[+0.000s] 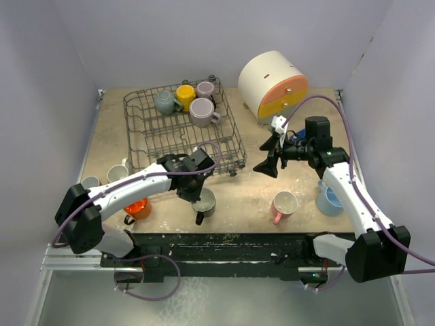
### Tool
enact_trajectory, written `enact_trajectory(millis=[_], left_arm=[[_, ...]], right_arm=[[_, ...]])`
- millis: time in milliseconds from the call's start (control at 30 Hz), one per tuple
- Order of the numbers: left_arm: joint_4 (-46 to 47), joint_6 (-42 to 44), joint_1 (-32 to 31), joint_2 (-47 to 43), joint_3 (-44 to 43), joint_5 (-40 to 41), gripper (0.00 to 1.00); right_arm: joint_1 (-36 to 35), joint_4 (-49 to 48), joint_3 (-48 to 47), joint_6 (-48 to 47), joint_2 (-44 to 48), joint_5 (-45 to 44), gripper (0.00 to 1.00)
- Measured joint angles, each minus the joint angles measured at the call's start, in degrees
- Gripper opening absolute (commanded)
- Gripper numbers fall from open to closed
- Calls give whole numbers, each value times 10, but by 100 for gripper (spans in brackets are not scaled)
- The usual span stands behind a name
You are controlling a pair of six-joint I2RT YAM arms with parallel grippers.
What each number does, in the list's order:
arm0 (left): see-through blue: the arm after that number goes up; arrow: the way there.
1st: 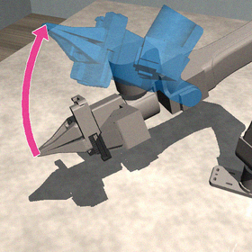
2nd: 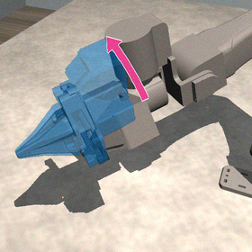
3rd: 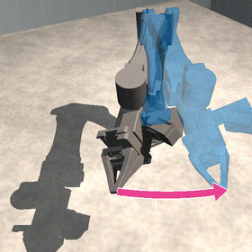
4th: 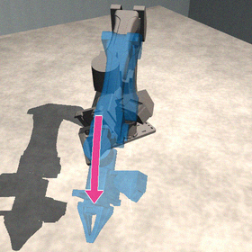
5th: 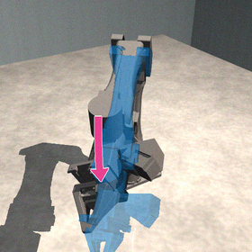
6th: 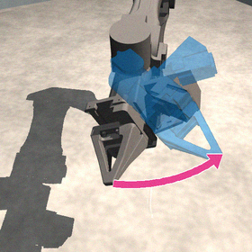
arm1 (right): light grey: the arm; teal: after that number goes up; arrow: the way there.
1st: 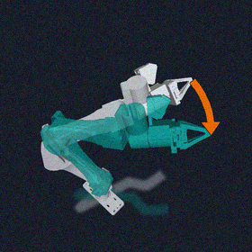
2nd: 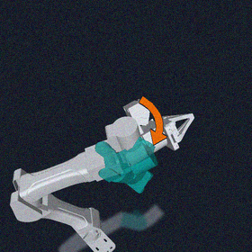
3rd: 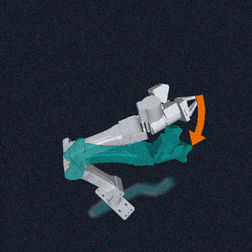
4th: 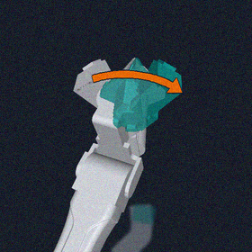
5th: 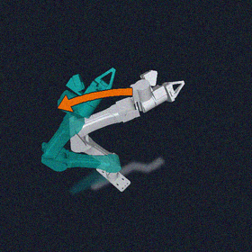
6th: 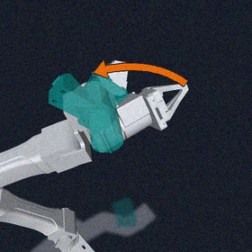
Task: Load the cups into the dish rack
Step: Pick up the cup at the center of the board, then turn the cup upside down in the dish rack.
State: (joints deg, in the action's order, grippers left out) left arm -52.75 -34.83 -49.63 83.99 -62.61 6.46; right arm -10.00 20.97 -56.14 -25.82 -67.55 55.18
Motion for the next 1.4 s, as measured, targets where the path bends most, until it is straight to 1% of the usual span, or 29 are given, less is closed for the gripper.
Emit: enact_trajectory(millis=[200,467,600,833,1100,1400], left_arm=[[20,5,0,-55,8,-2,0],[56,12,15,-82,13,-27,0],[75,15,43,-101,15,-52,0],[140,15,96,-150,26,-111,0],[235,9,160,-186,56,-198,0],[362,-26,233,-190,72,-253,0]], right_arm=[[0,13,-22,-3,0,20,86],[0,39,-58,-9,0,46,86],[0,48,-73,-9,-1,57,86],[0,57,-99,-8,-6,73,86],[0,61,-108,-7,-6,76,86],[0,59,-125,0,-6,90,86]])
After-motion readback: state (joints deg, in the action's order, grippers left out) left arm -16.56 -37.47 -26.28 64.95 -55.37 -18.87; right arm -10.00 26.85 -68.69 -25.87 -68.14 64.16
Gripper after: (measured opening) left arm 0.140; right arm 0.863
